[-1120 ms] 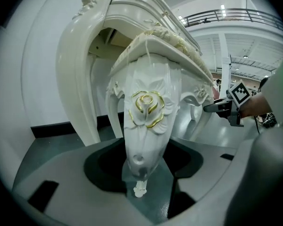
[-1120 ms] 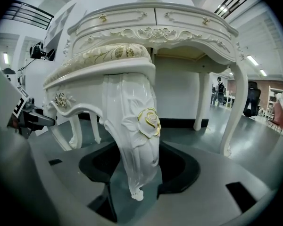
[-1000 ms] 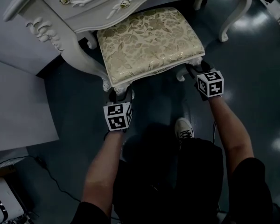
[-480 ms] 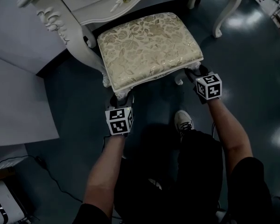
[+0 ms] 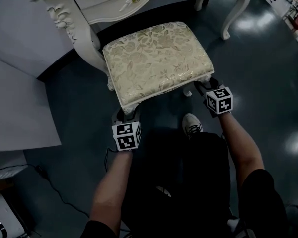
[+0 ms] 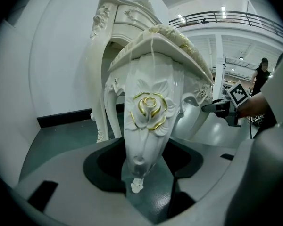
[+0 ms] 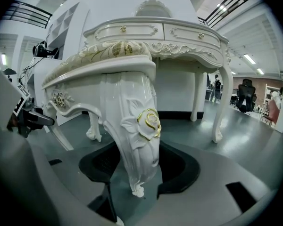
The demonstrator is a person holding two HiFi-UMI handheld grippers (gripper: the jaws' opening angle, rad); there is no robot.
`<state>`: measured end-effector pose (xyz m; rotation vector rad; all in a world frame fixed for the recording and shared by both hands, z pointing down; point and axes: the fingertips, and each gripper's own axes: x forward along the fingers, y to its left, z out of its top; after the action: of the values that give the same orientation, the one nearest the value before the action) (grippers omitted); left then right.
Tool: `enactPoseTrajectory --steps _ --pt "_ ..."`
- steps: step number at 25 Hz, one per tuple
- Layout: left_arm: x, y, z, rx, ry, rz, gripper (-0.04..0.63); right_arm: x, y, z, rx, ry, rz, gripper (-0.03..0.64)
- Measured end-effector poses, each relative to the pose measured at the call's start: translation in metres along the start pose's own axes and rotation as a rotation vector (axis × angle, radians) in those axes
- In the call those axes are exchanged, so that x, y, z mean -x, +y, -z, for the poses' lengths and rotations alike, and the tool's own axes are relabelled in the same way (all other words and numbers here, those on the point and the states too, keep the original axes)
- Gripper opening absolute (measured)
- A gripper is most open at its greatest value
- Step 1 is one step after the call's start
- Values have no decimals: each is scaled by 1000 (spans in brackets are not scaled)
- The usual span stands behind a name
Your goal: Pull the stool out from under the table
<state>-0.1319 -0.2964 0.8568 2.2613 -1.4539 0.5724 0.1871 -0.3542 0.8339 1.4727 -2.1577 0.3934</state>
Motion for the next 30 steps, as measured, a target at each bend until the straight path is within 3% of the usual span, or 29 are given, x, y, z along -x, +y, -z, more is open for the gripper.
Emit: enactPoseTrajectory --steps 30 --pt "4 -1 3 39 38 1 245 -2 4 -3 -11 35 -27 265"
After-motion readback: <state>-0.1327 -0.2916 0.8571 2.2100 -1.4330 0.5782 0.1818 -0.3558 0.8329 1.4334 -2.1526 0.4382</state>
